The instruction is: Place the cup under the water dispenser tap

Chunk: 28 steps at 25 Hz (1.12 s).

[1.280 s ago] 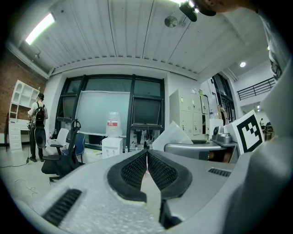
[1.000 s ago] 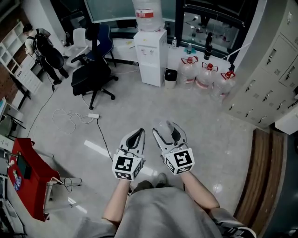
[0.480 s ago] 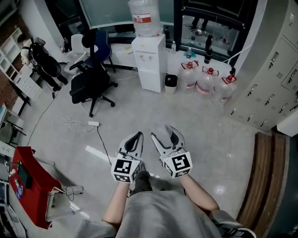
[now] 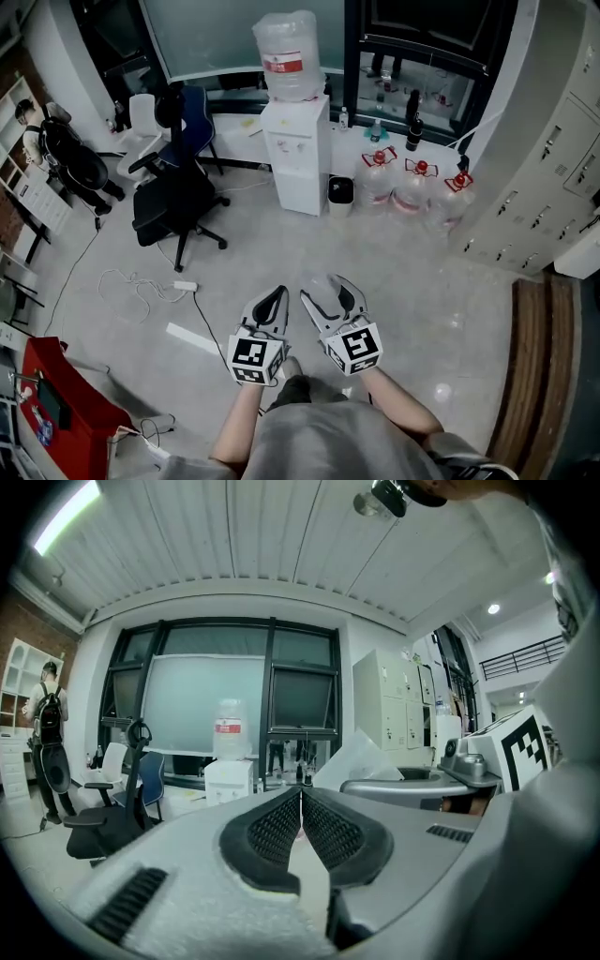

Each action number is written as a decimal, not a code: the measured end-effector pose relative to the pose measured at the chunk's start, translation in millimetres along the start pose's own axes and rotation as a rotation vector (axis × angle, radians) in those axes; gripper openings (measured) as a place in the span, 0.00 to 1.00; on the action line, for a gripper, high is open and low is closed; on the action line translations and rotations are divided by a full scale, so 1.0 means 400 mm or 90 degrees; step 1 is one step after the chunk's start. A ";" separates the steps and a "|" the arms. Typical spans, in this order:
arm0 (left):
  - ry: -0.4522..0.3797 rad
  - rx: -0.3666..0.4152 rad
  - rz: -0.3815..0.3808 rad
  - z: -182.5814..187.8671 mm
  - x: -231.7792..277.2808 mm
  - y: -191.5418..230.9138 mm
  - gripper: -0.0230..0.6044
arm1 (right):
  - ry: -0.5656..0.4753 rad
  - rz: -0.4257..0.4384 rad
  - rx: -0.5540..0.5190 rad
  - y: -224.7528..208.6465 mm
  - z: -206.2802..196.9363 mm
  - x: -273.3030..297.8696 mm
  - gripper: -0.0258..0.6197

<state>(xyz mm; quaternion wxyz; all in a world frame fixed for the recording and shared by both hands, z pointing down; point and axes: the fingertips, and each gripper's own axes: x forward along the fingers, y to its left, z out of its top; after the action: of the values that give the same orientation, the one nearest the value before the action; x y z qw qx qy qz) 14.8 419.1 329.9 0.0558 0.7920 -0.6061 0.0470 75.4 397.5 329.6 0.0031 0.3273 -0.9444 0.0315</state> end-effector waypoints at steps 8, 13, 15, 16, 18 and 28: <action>0.010 -0.020 -0.023 0.004 0.035 0.204 0.06 | 0.013 -0.015 -0.004 0.057 0.007 0.202 0.43; 0.009 -0.033 -0.039 0.007 0.049 0.295 0.06 | 0.025 -0.026 -0.016 0.084 0.008 0.291 0.43; 0.009 -0.036 -0.046 0.002 0.049 0.317 0.06 | 0.028 -0.031 -0.021 0.091 0.007 0.315 0.43; 0.009 -0.037 -0.049 -0.001 0.049 0.328 0.06 | 0.029 -0.034 -0.022 0.094 0.006 0.325 0.43; 0.010 -0.041 -0.050 -0.008 0.050 0.353 0.06 | 0.029 -0.037 -0.022 0.101 0.005 0.346 0.43; 0.020 -0.055 -0.040 -0.034 0.086 0.440 0.06 | 0.032 -0.032 -0.018 0.088 -0.010 0.435 0.43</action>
<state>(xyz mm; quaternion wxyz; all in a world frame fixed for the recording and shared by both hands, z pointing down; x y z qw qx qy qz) -146.0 342.7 354.0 0.1011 0.8068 -0.5813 0.0311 -83.1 317.9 336.4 0.0318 0.3501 -0.9358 0.0265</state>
